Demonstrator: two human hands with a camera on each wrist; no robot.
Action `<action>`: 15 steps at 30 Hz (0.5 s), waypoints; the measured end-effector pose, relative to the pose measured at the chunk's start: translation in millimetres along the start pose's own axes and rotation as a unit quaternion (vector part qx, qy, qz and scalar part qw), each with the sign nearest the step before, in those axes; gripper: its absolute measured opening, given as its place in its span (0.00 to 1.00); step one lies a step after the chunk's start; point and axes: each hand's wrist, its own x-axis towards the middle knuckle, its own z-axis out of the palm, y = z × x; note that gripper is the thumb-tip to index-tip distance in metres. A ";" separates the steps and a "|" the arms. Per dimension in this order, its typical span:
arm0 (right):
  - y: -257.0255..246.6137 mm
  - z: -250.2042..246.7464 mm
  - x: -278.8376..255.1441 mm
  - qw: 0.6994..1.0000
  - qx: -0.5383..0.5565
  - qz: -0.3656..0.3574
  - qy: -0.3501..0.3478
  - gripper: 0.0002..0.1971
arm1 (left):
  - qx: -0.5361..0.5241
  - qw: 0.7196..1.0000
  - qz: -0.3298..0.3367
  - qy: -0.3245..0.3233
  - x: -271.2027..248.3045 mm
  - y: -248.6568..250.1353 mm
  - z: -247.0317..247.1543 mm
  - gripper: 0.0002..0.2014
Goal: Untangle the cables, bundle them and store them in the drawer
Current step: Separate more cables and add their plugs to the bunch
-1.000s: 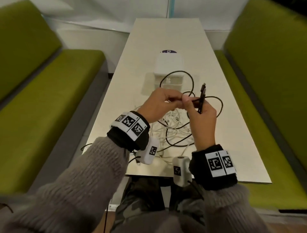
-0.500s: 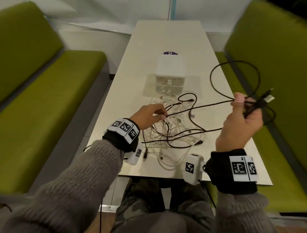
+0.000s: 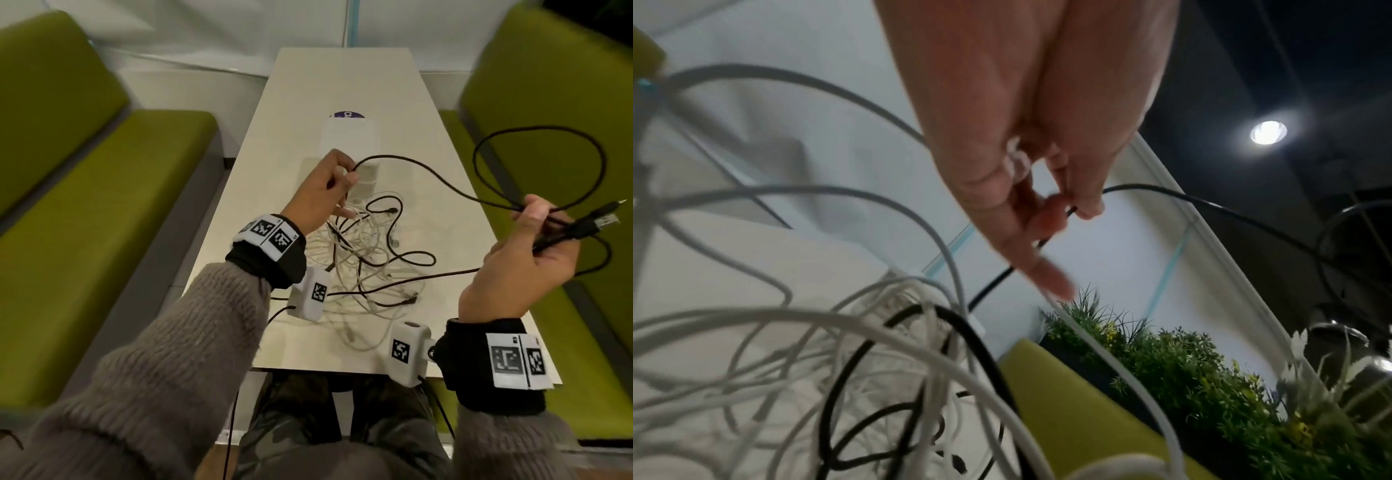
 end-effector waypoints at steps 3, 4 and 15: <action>4.6 -2.1 -2.6 0.999 -0.020 0.020 -0.024 0.07 | 0.041 0.998 -0.038 -0.033 -7.3 -7.2 0.0 0.02; 9.1 -3.3 -2.8 0.999 -0.029 0.026 -0.031 0.08 | 0.051 0.996 -0.053 -0.046 -9.7 -9.9 -2.0 0.03; 46.6 18.4 -43.9 0.924 -0.136 0.129 -0.334 0.10 | 0.108 0.992 -0.015 -0.058 -35.0 -24.4 3.3 0.10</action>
